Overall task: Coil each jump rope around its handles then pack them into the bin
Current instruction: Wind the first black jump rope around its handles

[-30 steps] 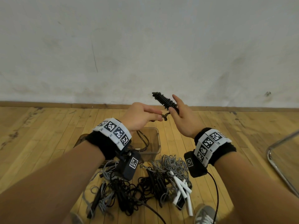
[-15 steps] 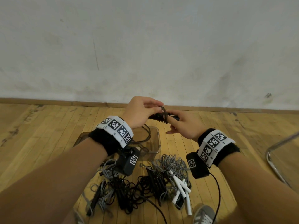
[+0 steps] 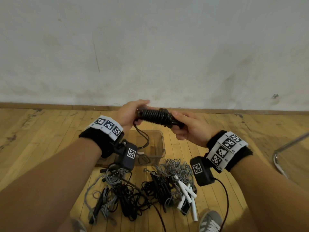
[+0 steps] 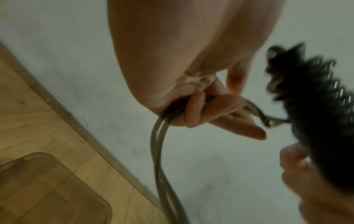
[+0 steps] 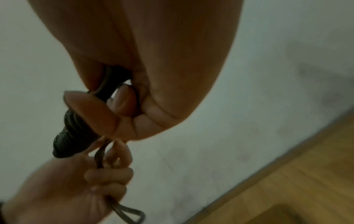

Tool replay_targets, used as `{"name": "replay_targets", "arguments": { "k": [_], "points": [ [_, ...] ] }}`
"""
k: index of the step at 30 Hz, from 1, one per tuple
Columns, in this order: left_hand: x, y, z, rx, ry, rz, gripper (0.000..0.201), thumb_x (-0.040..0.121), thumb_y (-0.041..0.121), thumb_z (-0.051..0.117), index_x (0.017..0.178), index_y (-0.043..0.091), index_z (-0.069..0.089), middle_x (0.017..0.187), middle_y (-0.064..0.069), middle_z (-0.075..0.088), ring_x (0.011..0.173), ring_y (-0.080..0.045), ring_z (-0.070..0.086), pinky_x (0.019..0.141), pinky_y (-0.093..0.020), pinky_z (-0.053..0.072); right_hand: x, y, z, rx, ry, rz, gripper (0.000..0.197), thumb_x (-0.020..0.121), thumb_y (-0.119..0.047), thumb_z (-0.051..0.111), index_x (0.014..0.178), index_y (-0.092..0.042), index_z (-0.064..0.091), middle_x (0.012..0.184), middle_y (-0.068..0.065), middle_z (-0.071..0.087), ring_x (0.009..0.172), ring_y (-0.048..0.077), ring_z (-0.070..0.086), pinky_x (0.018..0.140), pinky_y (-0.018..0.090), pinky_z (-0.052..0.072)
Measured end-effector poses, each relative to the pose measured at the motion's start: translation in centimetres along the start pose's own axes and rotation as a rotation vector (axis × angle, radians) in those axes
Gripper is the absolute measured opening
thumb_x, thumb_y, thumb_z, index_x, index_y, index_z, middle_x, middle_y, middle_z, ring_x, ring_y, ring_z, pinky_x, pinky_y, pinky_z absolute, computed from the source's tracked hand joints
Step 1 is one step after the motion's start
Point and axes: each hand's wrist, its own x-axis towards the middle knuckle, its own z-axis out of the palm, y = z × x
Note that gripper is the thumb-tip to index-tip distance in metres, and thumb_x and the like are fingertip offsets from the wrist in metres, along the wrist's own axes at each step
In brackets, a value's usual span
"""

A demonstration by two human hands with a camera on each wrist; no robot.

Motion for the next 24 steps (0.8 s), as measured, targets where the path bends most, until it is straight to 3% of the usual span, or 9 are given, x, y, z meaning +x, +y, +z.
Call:
{"name": "replay_targets", "arguments": {
  "k": [3, 7, 9, 11, 14, 16, 19, 21, 24],
  "points": [
    [0.1, -0.3, 0.9, -0.069, -0.009, 0.039, 0.063, 0.103, 0.058, 0.033, 0.099, 0.012, 0.076, 0.088, -0.017, 0.069, 0.066, -0.026, 0.039, 0.048, -0.027, 0.027, 0.6, 0.0, 0.2, 0.282, 0.128, -0.050, 0.032, 0.103, -0.031, 0.051, 0.127, -0.010, 0.048, 0.075, 0.005, 0.044, 0.058, 0.013, 0.033, 0.047, 0.021, 0.039],
    [-0.2, -0.3, 2.5, 0.008, -0.006, 0.033, 0.101, 0.089, 0.086, 0.014, 0.117, 0.012, 0.076, 0.077, -0.007, 0.059, 0.055, -0.015, 0.031, 0.053, -0.031, 0.026, 1.5, 0.0, 0.9, 0.484, 0.193, -0.066, 0.039, 0.108, -0.030, 0.042, 0.142, -0.013, 0.050, 0.075, 0.001, 0.043, 0.060, 0.009, 0.031, 0.050, 0.018, 0.041],
    [-0.4, -0.7, 3.3, 0.087, 0.018, 0.061, 0.094, 0.090, 0.085, 0.020, 0.120, 0.014, 0.075, 0.075, -0.003, 0.055, 0.054, -0.013, 0.032, 0.052, -0.027, 0.027, 1.8, 0.3, 1.3, 0.519, 0.239, -0.062, 0.039, 0.109, -0.033, 0.040, 0.135, -0.008, 0.054, 0.073, 0.000, 0.041, 0.058, 0.007, 0.033, 0.051, 0.017, 0.044],
    [-0.4, -1.2, 4.0, 0.190, 0.059, 0.090, 0.079, 0.099, 0.070, 0.035, 0.121, 0.003, 0.070, 0.076, -0.008, 0.049, 0.052, -0.013, 0.030, 0.052, -0.027, 0.024, 2.1, 0.5, 1.6, 0.465, 0.311, -0.078, 0.039, 0.110, -0.032, 0.040, 0.132, -0.006, 0.057, 0.074, 0.001, 0.041, 0.059, 0.008, 0.035, 0.055, 0.018, 0.047],
    [-0.2, -1.6, 4.1, 0.289, 0.111, 0.095, 0.066, 0.106, 0.051, 0.044, 0.103, -0.011, 0.067, 0.080, -0.013, 0.048, 0.049, -0.012, 0.032, 0.050, -0.026, 0.024, 2.1, 1.0, 1.9, 0.325, 0.381, -0.113, 0.035, 0.110, -0.026, 0.040, 0.133, -0.010, 0.060, 0.075, 0.001, 0.042, 0.062, 0.009, 0.039, 0.063, 0.023, 0.051],
    [-0.2, -1.5, 3.9, 0.318, 0.108, 0.100, 0.053, 0.108, 0.041, 0.045, 0.093, -0.004, 0.070, 0.078, -0.014, 0.056, 0.047, -0.011, 0.037, 0.050, -0.025, 0.029, 2.0, 1.2, 2.1, 0.209, 0.426, -0.134, 0.030, 0.110, -0.023, 0.041, 0.131, -0.017, 0.062, 0.071, -0.002, 0.046, 0.063, 0.009, 0.042, 0.068, 0.026, 0.053],
    [-0.6, -1.3, 3.9, 0.307, 0.079, 0.107, 0.031, 0.107, 0.035, 0.049, 0.105, 0.016, 0.073, 0.081, 0.000, 0.075, 0.052, -0.009, 0.055, 0.055, -0.024, 0.039, 2.1, 1.6, 1.8, -0.087, 0.502, -0.196, 0.029, 0.109, -0.021, 0.043, 0.134, -0.022, 0.059, 0.065, -0.018, 0.058, 0.061, 0.004, 0.048, 0.070, 0.027, 0.056],
    [-0.8, -1.2, 4.1, 0.284, 0.085, 0.103, 0.028, 0.107, 0.035, 0.051, 0.113, 0.019, 0.072, 0.083, 0.002, 0.077, 0.055, -0.009, 0.062, 0.057, -0.021, 0.044, 2.2, 1.7, 1.6, -0.275, 0.538, -0.215, 0.037, 0.109, -0.023, 0.043, 0.144, -0.016, 0.052, 0.082, -0.018, 0.061, 0.067, -0.002, 0.055, 0.070, 0.024, 0.056],
    [-0.9, -1.0, 4.4, 0.283, 0.117, 0.107, 0.027, 0.105, 0.036, 0.052, 0.111, 0.020, 0.073, 0.080, 0.005, 0.077, 0.059, -0.010, 0.067, 0.062, -0.022, 0.049, 2.4, 1.9, 1.3, -0.472, 0.541, -0.224, 0.048, 0.108, -0.027, 0.044, 0.154, -0.015, 0.039, 0.124, 0.001, 0.063, 0.093, -0.005, 0.063, 0.071, 0.020, 0.056]
  ]
}}
